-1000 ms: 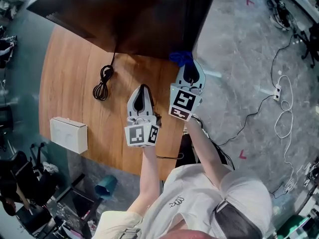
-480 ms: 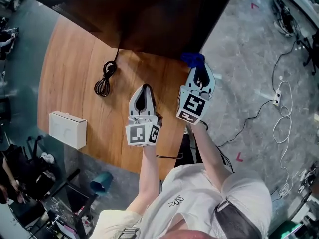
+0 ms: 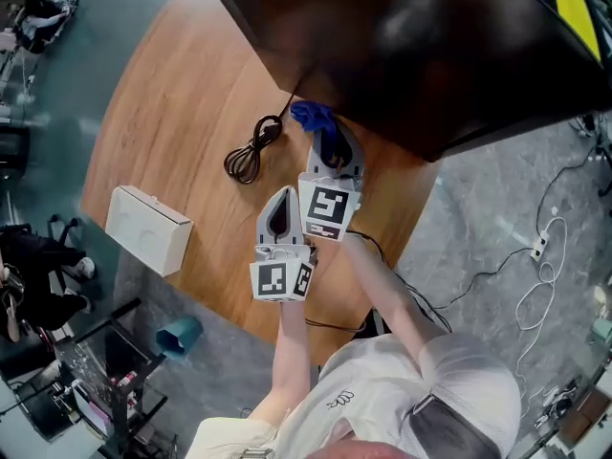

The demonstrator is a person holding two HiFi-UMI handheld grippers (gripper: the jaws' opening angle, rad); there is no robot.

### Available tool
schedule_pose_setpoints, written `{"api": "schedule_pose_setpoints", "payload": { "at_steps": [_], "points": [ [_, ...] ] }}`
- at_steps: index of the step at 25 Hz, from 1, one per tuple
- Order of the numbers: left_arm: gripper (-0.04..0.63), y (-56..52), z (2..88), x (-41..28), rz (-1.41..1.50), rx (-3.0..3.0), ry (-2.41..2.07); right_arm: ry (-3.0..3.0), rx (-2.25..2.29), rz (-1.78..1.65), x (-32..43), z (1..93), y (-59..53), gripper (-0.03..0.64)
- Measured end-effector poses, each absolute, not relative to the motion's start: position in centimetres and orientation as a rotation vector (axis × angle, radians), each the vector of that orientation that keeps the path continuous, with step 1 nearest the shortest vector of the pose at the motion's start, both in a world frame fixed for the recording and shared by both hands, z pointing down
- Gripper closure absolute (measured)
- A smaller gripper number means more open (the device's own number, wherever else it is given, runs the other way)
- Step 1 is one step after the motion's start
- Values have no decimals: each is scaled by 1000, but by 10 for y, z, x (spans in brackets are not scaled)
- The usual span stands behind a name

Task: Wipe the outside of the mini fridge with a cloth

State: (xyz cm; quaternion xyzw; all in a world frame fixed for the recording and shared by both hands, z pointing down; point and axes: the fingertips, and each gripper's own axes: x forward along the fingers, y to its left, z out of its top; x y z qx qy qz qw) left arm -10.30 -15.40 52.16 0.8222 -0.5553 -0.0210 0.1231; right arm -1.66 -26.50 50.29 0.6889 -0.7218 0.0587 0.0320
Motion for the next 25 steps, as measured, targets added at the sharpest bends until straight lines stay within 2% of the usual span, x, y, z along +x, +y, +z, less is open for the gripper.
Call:
{"api": "schedule_pose_setpoints", "payload": {
  "at_steps": [5, 14, 25],
  "points": [
    [591, -168, 530, -155, -86, 2297, -1753, -2204, 2018, 264, -77, 531, -326, 555],
    [591, -169, 531, -215, -116, 2167, -1938, -2098, 1989, 432, -100, 575, -369, 555],
    [591, -163, 531, -225, -89, 2134, -1974, -2015, 2071, 483, -91, 576, -370, 555]
  ]
}}
